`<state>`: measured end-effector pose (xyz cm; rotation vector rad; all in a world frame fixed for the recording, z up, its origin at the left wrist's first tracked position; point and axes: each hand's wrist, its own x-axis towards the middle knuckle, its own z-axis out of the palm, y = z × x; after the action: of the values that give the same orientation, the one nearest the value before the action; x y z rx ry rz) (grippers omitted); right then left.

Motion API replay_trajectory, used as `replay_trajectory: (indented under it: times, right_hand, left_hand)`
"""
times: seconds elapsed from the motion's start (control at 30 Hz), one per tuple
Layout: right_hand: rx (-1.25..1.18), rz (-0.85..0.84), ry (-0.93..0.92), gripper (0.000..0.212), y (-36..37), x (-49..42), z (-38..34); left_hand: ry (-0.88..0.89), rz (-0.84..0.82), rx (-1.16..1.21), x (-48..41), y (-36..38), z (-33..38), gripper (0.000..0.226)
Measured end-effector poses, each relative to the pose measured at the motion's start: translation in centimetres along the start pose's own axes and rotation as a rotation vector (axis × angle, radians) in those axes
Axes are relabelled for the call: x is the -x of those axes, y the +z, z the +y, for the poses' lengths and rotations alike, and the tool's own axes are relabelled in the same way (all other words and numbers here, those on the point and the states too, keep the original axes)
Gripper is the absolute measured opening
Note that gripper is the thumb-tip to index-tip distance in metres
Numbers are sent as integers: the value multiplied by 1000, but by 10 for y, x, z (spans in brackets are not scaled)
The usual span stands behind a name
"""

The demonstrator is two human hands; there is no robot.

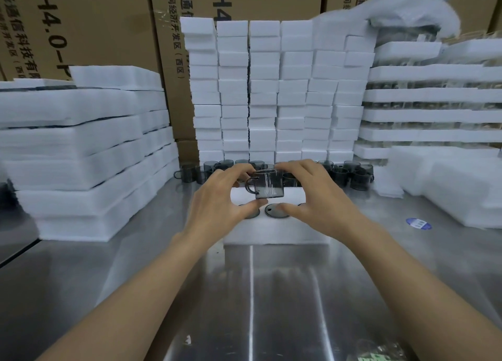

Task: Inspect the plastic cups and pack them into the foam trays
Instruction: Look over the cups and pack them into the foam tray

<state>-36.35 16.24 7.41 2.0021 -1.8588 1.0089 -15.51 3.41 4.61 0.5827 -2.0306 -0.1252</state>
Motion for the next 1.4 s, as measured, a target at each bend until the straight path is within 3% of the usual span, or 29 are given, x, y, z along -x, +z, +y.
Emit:
replay_trajectory:
  times: [0.17, 0.33, 0.57, 0.73, 0.83, 0.93, 1.03, 1.17, 1.27, 1.4]
  right_hand:
    - [-23, 108, -60, 56, 0, -1, -1]
    - [-3, 148, -112, 60, 0, -2, -14]
    - [-117, 143, -169, 58, 5, -1, -29]
    - [-536, -17, 187, 55, 0, -3, -21]
    - [-601, -62, 244, 39, 1, -3, -15]
    - [-635, -1, 275, 32, 1, -5, -12]
    - [-677, 130, 372, 40, -3, -7, -3]
    - [-765, 194, 483, 45, -14, -6, 15]
    - [-748, 240, 534, 37, -18, -5, 24]
    - [-532, 347, 514, 41, -18, -5, 32]
  left_hand:
    - [-39, -28, 41, 1, 2, -1, 60]
    - [-21, -88, 58, 1, 1, 4, 70]
    - [-11, -78, 72, 1, 3, 13, 67]
    - [-56, -64, 148, 1, 5, 11, 58]
    - [-37, -95, 124, 1, 7, 14, 66]
    - [-76, -186, 89, 2, 6, 13, 82]
    - [-252, -297, 73, 2, 6, 3, 88]
    - [-595, -456, 394, 1, 6, -10, 114]
    - [-593, -473, 481, 0, 7, -14, 121]
    - [-556, -415, 541, -5, 1, -10, 135]
